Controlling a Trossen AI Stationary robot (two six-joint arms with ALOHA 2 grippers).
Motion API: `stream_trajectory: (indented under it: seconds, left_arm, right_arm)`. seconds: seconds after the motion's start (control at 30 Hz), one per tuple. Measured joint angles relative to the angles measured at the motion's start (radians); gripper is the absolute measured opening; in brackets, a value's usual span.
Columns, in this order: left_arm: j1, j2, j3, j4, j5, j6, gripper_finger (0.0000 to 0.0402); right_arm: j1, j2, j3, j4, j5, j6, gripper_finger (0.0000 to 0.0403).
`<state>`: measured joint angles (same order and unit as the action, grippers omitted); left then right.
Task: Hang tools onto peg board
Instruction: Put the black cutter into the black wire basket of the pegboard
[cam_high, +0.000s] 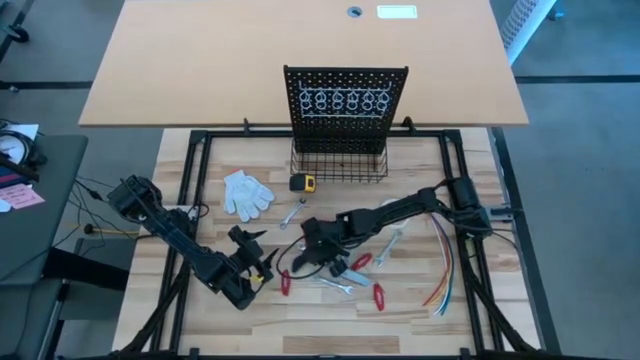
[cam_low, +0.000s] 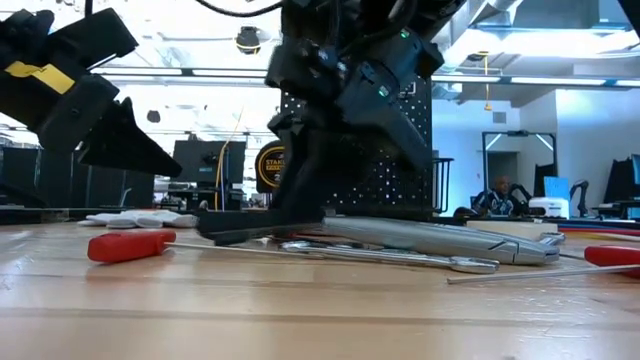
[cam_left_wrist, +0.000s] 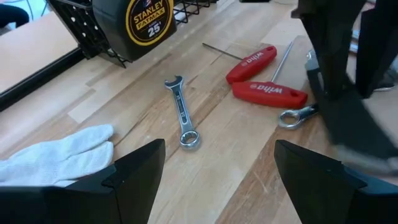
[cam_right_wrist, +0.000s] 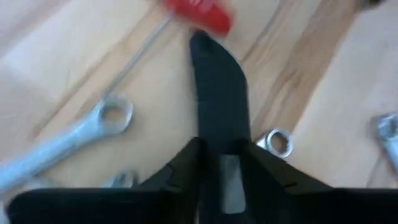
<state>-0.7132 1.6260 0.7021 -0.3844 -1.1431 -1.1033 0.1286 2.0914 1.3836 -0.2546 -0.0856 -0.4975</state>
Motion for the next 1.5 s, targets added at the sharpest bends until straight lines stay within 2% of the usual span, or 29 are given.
stream_trajectory:
  seconds: [0.37,0.5,0.63,0.9,1.0,1.13,1.4,1.5]
  left_arm:
    - [0.0,0.0,0.0,0.0,0.001,-0.011,0.0299]
    - [0.0,0.0,0.0,0.0,0.002,-0.01,0.0299]
    - [0.0,0.0,0.0,0.002,0.002,-0.012,0.0299]
    - [0.0,0.0,0.0,0.003,0.003,-0.012,0.0299]
    - [0.002,0.0,0.0,0.006,0.003,-0.012,0.0299]
    - [0.002,0.0,0.0,0.01,0.003,-0.012,0.0299]
    - [0.002,0.0,0.0,0.01,0.003,-0.014,0.0299]
    - [0.002,0.0,0.0,0.01,0.003,-0.018,0.0299]
  right_arm:
    - [-0.001,-0.099,-0.005,-0.036,0.008,0.087,0.0036]
    - [-0.008,-0.107,-0.005,-0.036,0.008,0.135,0.0038]
    - [-0.008,-0.107,-0.005,-0.035,0.006,0.169,0.0087]
    - [0.011,-0.041,-0.008,-0.016,0.01,0.315,0.0253]
    - [0.033,-0.012,-0.008,-0.013,0.04,0.345,0.0276]
    - [0.052,-0.007,-0.01,-0.001,0.054,0.352,0.0263]
    - [0.043,-0.008,-0.012,0.0,0.058,0.37,0.0164]
    - [0.04,-0.009,-0.022,0.014,0.057,0.369,0.0144]
